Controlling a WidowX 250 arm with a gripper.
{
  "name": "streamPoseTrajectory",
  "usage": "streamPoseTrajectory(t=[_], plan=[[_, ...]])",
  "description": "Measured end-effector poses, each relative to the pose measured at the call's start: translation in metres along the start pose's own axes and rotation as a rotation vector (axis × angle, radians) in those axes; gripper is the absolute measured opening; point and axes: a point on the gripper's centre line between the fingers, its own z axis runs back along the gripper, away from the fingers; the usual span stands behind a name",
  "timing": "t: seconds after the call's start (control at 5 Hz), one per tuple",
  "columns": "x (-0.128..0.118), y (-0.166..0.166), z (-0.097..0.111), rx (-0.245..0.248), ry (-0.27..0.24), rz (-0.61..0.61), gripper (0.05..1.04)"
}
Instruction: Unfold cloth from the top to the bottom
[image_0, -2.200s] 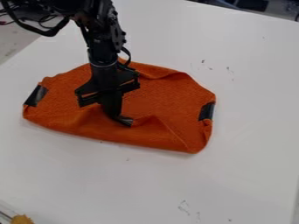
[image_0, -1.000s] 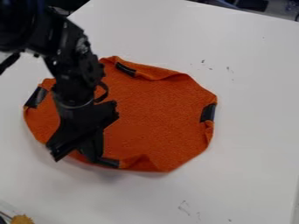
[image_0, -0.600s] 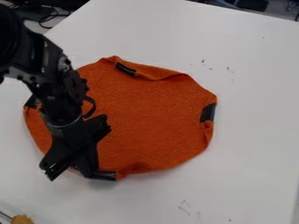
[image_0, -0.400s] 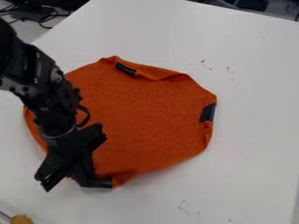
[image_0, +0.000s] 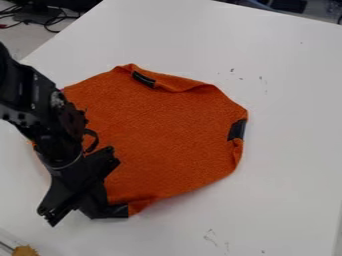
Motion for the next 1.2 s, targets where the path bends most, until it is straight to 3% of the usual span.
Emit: streamPoseTrajectory(t=[0.4, 0.6, 0.8, 1.0, 1.2], plan=[[0.002, -0.006, 0.016, 0.095, -0.091, -0.072, 0.798], [0.007, -0.006, 0.022, 0.160, -0.112, -0.120, 1.007], [0.007, -0.005, 0.025, 0.181, -0.129, -0.139, 1.009], [0.010, -0.010, 0.030, 0.156, -0.150, -0.179, 1.001], [0.016, -0.021, 0.031, 0.047, -0.197, -0.333, 1.001]])
